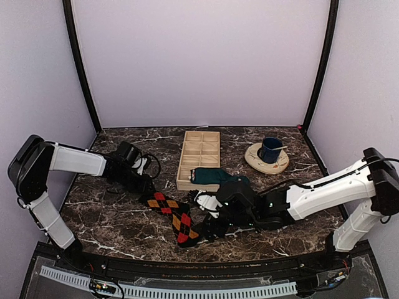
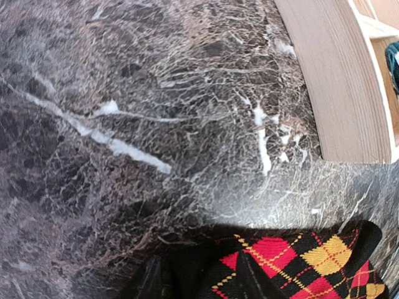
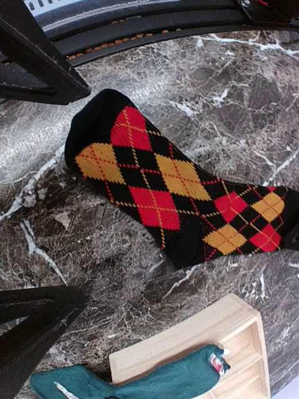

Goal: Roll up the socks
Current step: Put down the sock at the center of the board, then pick up the sock from the center of the board.

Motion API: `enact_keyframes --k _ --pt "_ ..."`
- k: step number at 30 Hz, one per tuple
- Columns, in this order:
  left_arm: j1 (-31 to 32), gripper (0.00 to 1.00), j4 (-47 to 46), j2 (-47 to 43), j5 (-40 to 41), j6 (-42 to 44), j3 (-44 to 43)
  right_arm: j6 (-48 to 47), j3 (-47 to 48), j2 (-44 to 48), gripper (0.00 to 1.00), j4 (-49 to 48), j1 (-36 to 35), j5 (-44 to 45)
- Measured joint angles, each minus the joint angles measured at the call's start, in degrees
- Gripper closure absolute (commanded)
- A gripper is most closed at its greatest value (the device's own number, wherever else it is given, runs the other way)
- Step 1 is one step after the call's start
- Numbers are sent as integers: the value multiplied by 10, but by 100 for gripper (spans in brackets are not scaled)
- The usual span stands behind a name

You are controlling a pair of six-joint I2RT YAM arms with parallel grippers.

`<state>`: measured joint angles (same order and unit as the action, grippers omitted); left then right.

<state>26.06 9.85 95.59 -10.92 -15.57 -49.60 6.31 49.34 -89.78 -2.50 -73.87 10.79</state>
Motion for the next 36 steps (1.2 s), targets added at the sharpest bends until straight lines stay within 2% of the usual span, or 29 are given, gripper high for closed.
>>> enact_keyframes --k 8,19,36 --pt "-1 51 16 -8 7 4 -14 -54 24 -24 10 32 -12 -46" --pt "-1 51 36 -122 13 -9 -14 -133 70 -79 11 89 -33 -61" --pt "-1 51 36 -169 9 -33 16 -188 111 -127 30 133 -41 -68"
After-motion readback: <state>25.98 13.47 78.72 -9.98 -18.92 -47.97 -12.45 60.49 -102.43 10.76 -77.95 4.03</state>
